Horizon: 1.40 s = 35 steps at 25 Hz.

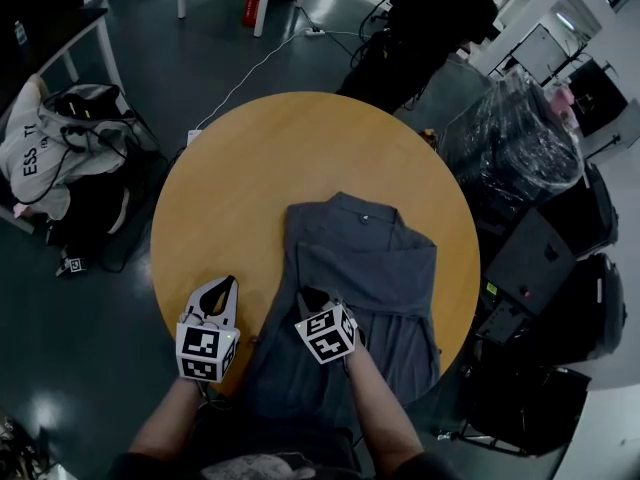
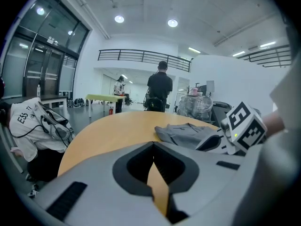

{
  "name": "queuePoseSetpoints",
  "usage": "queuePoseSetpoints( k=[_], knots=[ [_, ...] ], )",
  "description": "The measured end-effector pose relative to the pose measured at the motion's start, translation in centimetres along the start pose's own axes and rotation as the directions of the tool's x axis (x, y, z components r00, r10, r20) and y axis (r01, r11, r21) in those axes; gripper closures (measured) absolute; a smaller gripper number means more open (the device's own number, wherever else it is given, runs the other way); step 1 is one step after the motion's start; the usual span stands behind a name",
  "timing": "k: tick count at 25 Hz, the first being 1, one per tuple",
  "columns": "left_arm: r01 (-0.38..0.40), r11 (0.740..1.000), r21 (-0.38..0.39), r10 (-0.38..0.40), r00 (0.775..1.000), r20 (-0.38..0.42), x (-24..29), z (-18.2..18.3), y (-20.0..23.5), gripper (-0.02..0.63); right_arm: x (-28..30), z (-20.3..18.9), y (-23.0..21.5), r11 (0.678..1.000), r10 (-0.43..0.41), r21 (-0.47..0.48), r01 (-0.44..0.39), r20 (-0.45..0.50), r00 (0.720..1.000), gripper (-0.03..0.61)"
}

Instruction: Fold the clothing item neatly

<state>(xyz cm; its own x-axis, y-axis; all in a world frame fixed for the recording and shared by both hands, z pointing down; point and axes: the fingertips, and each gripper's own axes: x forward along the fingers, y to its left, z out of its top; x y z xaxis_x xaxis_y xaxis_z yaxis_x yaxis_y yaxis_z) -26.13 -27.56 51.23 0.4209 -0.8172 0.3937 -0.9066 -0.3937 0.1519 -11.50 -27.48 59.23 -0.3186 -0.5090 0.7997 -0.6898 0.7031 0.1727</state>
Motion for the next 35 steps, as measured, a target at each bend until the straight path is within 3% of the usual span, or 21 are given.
queuePoseSetpoints(
  k=[1, 4, 11, 13, 18, 25, 27, 29, 35],
  knots=[
    [-0.001, 1.0, 0.002, 0.001, 1.0, 0.0, -0.2, 0.0, 0.0, 0.604, 0.0, -0.2, 0.0, 1.0, -0.013, -0.007, 0.013, -0.007, 1.0, 0.571],
    [-0.001, 1.0, 0.005, 0.001, 1.0, 0.002, -0.8, 0.0, -0.1, 0.604, -0.8, 0.1, 0.4, 1.0, -0.03, 0.001, 0.03, 0.009, 1.0, 0.574],
    [0.028, 1.0, 0.001, -0.028, 1.0, -0.001, -1.5, -0.8, -1.2, 0.604, -4.1, 2.6, 1.9, 0.982, 0.028, 0.175, -0.066, 0.21, 0.977, 0.572],
    [0.037, 0.999, 0.006, -0.037, 0.999, -0.001, -2.0, -1.1, -1.3, 0.604, -4.9, 2.6, 1.8, 0.969, 0.018, 0.235, -0.078, 0.248, 0.969, 0.491],
    [-0.021, 0.998, 0.056, 0.022, 1.0, -0.009, -4.9, -1.7, -1.9, 0.604, -8.5, 0.8, 1.9, 0.961, -0.055, 0.276, -0.031, 0.3, 0.952, 0.483],
    [-0.077, 0.993, 0.085, 0.075, 0.997, 0.025, -11.5, -3.5, -7.3, 0.604, -16.1, -5.3, 2.3, 0.943, -0.154, 0.334, 0.013, 0.399, 0.904, 0.483],
    [-0.104, 0.988, 0.11, 0.101, 0.994, 0.028, -13.5, -4.2, -10.1, 0.604, -19.3, -7.9, 2.2, 0.94, -0.185, 0.339, 0.035, 0.423, 0.887, 0.515],
    [-0.125, 0.984, 0.124, 0.121, 0.992, 0.044, -15.7, -5.0, -13.3, 0.604, -22.6, -11.3, 2.3, 0.934, -0.222, 0.352, 0.063, 0.432, 0.874, 0.552],
    [-0.16, 0.974, 0.163, 0.147, 0.985, 0.09, -22.1, -8.1, -22.8, 0.604, -32.2, -23.1, 3.0, 0.894, -0.332, 0.426, 0.136, 0.43, 0.84, 0.588]
  ],
)
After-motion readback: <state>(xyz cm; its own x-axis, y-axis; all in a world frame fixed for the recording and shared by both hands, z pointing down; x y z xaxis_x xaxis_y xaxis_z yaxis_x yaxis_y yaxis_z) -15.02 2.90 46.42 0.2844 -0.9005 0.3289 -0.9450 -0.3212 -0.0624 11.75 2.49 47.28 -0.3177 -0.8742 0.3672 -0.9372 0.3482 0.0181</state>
